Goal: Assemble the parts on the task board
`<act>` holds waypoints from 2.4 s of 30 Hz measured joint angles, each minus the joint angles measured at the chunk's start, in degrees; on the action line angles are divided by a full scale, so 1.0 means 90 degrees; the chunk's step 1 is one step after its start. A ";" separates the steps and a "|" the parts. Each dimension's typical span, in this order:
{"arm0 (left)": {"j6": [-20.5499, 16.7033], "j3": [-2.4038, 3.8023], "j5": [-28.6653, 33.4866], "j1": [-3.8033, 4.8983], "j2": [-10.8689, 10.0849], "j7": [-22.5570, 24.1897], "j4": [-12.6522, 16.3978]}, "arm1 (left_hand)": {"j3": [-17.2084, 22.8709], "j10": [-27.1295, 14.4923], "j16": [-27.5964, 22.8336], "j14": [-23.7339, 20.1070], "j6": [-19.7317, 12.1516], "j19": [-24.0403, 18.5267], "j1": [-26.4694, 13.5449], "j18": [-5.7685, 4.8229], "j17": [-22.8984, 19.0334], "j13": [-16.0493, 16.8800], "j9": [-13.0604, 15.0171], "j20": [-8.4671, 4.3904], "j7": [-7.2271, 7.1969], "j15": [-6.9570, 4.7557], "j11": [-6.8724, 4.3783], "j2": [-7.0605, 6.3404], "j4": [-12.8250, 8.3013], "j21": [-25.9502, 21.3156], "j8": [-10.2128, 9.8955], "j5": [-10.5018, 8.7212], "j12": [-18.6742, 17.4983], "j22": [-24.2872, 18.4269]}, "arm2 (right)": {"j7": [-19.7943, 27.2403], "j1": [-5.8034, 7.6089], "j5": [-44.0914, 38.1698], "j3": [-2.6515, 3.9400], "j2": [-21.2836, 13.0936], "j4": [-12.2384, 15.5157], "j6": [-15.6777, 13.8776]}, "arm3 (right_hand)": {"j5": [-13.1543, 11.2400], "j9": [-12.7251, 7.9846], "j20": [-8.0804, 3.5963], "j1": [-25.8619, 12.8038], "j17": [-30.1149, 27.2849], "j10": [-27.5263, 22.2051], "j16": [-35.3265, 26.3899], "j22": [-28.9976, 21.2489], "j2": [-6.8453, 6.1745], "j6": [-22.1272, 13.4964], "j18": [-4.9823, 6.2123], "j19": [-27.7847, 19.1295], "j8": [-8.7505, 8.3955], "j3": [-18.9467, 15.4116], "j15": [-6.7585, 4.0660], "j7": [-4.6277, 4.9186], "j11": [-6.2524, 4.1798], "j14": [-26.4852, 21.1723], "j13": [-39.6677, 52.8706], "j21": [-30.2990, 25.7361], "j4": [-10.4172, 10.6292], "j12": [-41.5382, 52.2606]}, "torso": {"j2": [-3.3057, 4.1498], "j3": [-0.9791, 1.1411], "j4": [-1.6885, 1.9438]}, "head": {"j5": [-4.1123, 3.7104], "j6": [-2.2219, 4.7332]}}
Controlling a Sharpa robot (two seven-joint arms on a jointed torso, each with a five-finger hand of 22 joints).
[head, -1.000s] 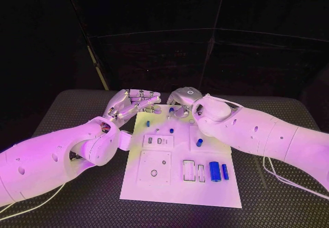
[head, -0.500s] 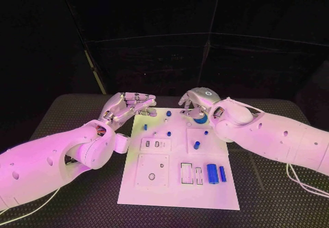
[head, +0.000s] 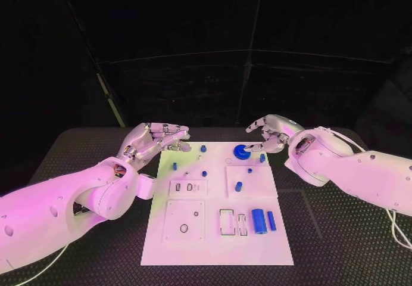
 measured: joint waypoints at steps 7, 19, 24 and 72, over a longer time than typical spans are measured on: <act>0.0044 0.0000 0.0000 0.0000 0.0027 -0.0018 -0.0014 | -0.0001 0.0000 -0.0004 0.0000 0.0000 0.0000 0.0000 0.0000 0.0000 0.0000 0.0000 0.0000 0.0000 0.0000 0.0000 0.0000 -0.0001 0.0000 -0.0024 0.0000 0.0000 0.0000 | -0.0173 -0.0053 -0.0090 0.0001 0.0267 -0.0318 0.0244 | 0.0314 0.0054 0.0020 0.0374 -0.0001 0.0000 0.0038 0.0005 0.0079 -0.0204 -0.0097 0.0040 0.0351 0.0052 0.0022 0.0038 0.0000 -0.0023 0.0000 0.0090 0.0276 0.0058 | 0.0012 0.0004 0.0007 | -0.0023 -0.0013; 0.0073 -0.0002 0.0000 -0.0003 0.0040 -0.0025 -0.0029 | 0.0000 0.0000 -0.0004 0.0000 0.0000 0.0041 0.0000 0.0000 -0.0005 0.0000 0.0000 0.0001 0.0000 0.0000 0.0000 0.0000 0.0000 0.0000 -0.0024 0.0000 0.0000 -0.0001 | -0.0317 -0.0085 -0.0392 -0.0001 0.0701 -0.0834 0.0465 | 0.0187 0.0100 0.0020 0.0507 -0.0002 0.0000 0.0062 0.0004 0.0212 0.0066 -0.0096 0.0039 0.0737 0.0241 0.0022 -0.0014 -0.0001 -0.0023 -0.0001 0.0118 0.0087 0.0101 | 0.0016 -0.0013 0.0023 | 0.0005 -0.0090; 0.0076 -0.0002 0.0000 -0.0003 0.0041 -0.0025 -0.0029 | 0.0000 0.0000 -0.0004 0.0000 0.0000 0.0041 0.0000 0.0000 -0.0005 0.0000 0.0000 0.0001 0.0000 0.0000 0.0001 0.0000 0.0000 0.0000 -0.0024 0.0000 0.0000 -0.0001 | -0.0378 -0.0093 -0.0497 -0.0001 0.0739 -0.0909 0.0576 | 0.0167 0.0099 0.0020 0.0533 -0.0002 0.0000 0.0062 0.0003 0.0239 0.0106 -0.0096 0.0039 0.0787 0.0265 0.0022 -0.0017 -0.0001 -0.0023 -0.0001 0.0118 0.0063 0.0125 | 0.0013 -0.0014 0.0012 | 0.0012 -0.0123; 0.0091 -0.0001 0.0000 -0.0003 0.0067 -0.0030 -0.0055 | 0.0017 -0.0001 -0.0030 0.0001 -0.0001 0.0109 0.0028 0.0000 -0.0011 0.0000 -0.0001 -0.0020 0.0000 0.0001 0.0001 0.0027 -0.0018 0.0000 -0.0023 0.0000 0.0000 -0.0003 | -0.0487 -0.0119 -0.0714 0.0020 0.1081 -0.1329 0.1119 | 0.0107 -0.0004 0.0020 0.0276 -0.0005 0.0000 0.0061 0.0001 0.0649 0.0732 -0.0094 0.0038 0.0912 0.0595 0.0021 -0.0065 -0.0001 -0.0023 -0.0003 0.0143 -0.0234 0.0124 | 0.0004 -0.0005 0.0010 | 0.0029 -0.0232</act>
